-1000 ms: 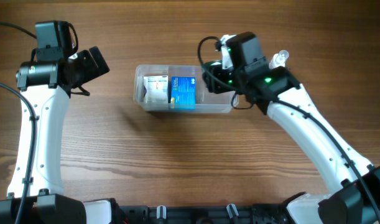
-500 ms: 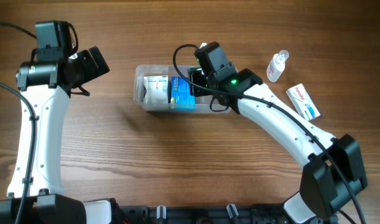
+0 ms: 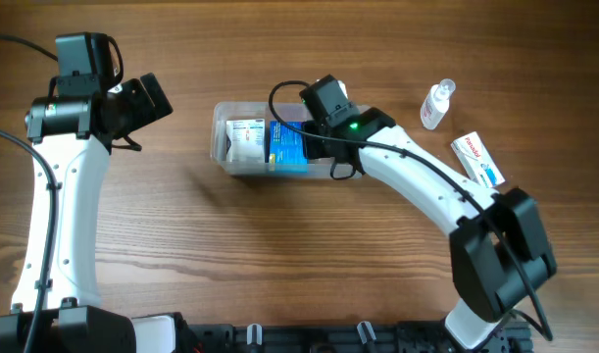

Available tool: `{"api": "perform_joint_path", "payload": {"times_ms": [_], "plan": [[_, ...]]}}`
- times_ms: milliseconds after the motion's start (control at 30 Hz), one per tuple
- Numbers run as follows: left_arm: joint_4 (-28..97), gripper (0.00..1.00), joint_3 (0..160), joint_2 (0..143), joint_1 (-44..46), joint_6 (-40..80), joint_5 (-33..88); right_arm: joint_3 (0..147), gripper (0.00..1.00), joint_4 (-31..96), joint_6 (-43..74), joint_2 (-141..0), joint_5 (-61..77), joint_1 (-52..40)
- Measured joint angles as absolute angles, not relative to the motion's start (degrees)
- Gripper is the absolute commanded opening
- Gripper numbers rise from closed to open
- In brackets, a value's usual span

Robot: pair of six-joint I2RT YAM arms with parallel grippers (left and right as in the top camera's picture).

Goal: Pack container
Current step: 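Lower the tin into the container and open the right gripper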

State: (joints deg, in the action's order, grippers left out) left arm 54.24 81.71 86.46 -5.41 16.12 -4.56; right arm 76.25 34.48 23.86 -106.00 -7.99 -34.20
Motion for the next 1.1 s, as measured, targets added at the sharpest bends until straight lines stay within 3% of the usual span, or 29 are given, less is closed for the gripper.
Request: {"api": "perform_joint_path", "payload": {"times_ms": [700,867,1100], "plan": [[54.2,1.0,81.7,86.5,-5.4,16.1,-4.6,76.2,0.52,34.7,30.0,-110.7,-12.1,-34.2],[54.2,1.0,81.7,86.5,-5.4,16.1,-4.6,76.2,0.69,34.6,30.6,-110.7,-12.3,-34.2],[54.2,1.0,81.7,86.5,-5.4,16.1,-4.6,76.2,0.71,33.8,30.8,-110.7,-12.3,-34.2]]}}
